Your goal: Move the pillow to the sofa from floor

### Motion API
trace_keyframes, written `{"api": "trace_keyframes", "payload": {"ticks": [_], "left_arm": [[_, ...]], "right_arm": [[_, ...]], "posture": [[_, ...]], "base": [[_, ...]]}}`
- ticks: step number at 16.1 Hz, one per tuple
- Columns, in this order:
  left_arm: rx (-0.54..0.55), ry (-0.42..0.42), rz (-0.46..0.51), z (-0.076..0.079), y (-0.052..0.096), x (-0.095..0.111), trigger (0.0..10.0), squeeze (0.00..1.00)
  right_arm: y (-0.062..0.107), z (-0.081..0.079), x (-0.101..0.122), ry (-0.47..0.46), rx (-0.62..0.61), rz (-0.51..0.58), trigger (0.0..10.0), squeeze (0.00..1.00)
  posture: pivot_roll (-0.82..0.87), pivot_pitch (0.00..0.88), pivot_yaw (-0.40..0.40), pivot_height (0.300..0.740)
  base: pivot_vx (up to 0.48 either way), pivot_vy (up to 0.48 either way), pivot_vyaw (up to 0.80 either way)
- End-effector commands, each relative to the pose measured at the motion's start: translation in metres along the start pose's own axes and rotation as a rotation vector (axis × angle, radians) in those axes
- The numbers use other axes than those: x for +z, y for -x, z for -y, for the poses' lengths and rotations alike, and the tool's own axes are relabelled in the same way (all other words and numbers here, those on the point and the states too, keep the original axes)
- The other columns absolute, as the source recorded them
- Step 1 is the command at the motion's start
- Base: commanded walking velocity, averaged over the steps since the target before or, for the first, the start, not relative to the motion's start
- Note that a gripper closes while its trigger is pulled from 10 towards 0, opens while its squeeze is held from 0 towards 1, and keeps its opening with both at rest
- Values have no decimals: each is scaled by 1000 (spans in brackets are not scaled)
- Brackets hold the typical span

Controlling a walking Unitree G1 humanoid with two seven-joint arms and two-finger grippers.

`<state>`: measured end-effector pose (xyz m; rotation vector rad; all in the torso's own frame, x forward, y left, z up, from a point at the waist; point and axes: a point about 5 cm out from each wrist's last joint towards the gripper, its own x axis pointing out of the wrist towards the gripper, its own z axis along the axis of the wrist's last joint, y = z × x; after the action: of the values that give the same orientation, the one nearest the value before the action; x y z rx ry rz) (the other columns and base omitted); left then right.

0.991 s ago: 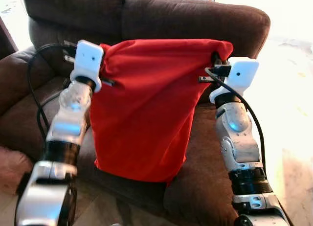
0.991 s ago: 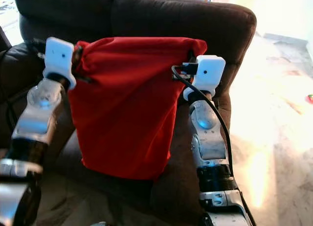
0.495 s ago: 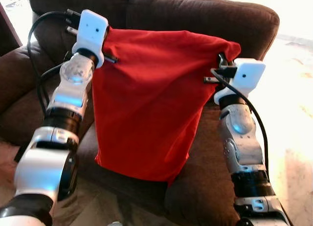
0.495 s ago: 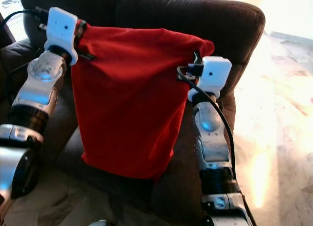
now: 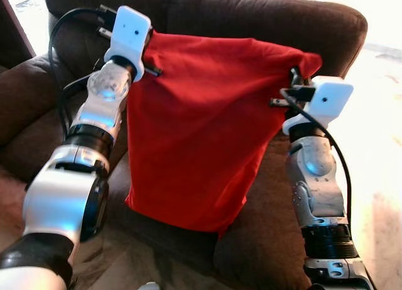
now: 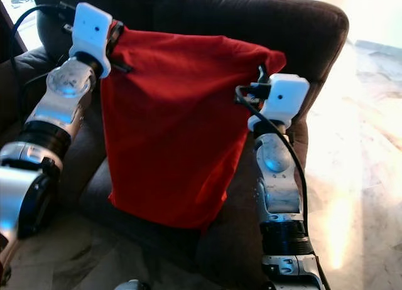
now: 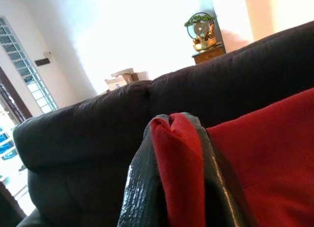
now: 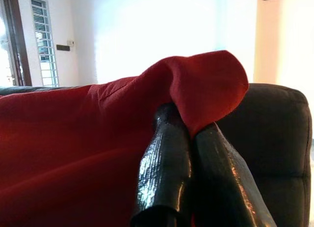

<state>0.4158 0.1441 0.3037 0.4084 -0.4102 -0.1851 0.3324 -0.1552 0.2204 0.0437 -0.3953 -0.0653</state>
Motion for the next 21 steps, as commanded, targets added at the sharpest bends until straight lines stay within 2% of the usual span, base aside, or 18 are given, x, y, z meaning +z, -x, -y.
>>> {"api": "trace_keyframes", "payload": {"ticks": [1,9,13,17,19,21], "left_arm": [[-6,-40,109,-2,-12,32,10000,0],[-3,-8,127,2,-20,42,10000,0],[-4,11,150,4,-29,63,10000,0],[-18,20,131,15,-37,78,10000,0],[-35,46,124,20,-37,76,10000,0],[-74,23,49,28,-31,51,10000,0]], "right_arm": [[0,7,8,3,-26,30,10000,0],[4,7,14,-5,-37,51,10000,0],[6,9,17,-5,-50,60,10000,0],[11,13,23,3,-60,70,10000,0],[13,15,23,12,-69,63,10000,0],[13,14,23,9,-59,56,10000,0]], "posture": [[84,54,-15,740],[72,58,-3,740],[54,50,11,740],[19,52,21,740],[12,54,19,740],[12,59,12,740]], "base": [[0,0,0],[0,0,0],[0,0,0],[0,0,0],[0,0,0],[0,0,0]]}}
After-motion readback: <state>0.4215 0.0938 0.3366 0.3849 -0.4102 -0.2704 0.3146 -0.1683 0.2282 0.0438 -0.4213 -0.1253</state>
